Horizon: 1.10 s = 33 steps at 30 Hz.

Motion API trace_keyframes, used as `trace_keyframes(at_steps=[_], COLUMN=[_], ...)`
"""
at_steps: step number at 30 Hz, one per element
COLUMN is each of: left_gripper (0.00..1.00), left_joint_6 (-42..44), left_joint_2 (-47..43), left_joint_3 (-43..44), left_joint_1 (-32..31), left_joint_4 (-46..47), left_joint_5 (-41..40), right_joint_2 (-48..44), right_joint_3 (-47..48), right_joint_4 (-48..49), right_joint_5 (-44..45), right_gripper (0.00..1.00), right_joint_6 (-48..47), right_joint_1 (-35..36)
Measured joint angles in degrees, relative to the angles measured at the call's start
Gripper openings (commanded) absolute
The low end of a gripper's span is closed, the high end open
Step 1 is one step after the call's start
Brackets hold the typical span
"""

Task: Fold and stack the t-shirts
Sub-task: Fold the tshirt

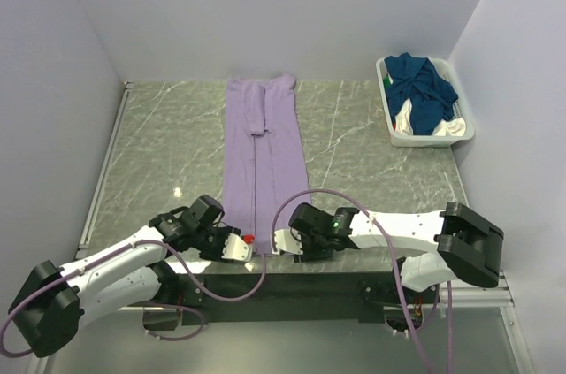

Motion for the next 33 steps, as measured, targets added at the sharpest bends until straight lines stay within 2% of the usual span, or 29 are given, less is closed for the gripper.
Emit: trace_keyframes(at_steps=[4, 7, 8, 10, 14, 19, 28, 33], left_gripper=[0.4, 0.31, 0.25, 0.19, 0.07, 0.01, 0.01, 0.01], left_joint_6=[-0.2, -0.3, -0.5, -0.5, -0.5, -1.6, -4.4, -3.2], left_joint_2=[1.1, 1.7, 1.8, 1.8, 1.6, -0.9, -6.4, -6.9], left_joint_3=[0.1, 0.1, 0.1, 0.1, 0.1, 0.2, 1.6, 1.8], left_joint_1=[-0.1, -0.1, -0.1, -0.1, -0.1, -0.1, 0.5, 4.1], left_joint_4=[1.1, 1.6, 1.7, 1.8, 1.7, 0.7, 0.7, 4.8], left_joint_5=[0.1, 0.1, 0.1, -0.4, -1.5, -1.8, -3.0, -3.9], right_joint_2=[0.7, 1.7, 1.9, 2.1, 2.1, 1.2, -5.1, -5.1], right_joint_3=[0.2, 0.9, 0.9, 1.0, 1.0, 1.0, 0.9, 1.7], right_joint_4=[0.3, 0.8, 1.2, 1.8, 2.2, 1.7, 0.7, 1.4], right_joint_5=[-0.4, -0.6, -0.4, 0.2, 0.5, 0.3, 2.1, 3.7], right_gripper=[0.36, 0.19, 0.09, 0.0, 0.0, 0.0, 0.0, 0.0], right_joint_6=[0.0, -0.1, -0.1, 0.0, 0.7, 1.9, 1.9, -2.1], right_joint_1=[0.1, 0.1, 0.1, 0.1, 0.1, 0.1, -2.4, -6.2])
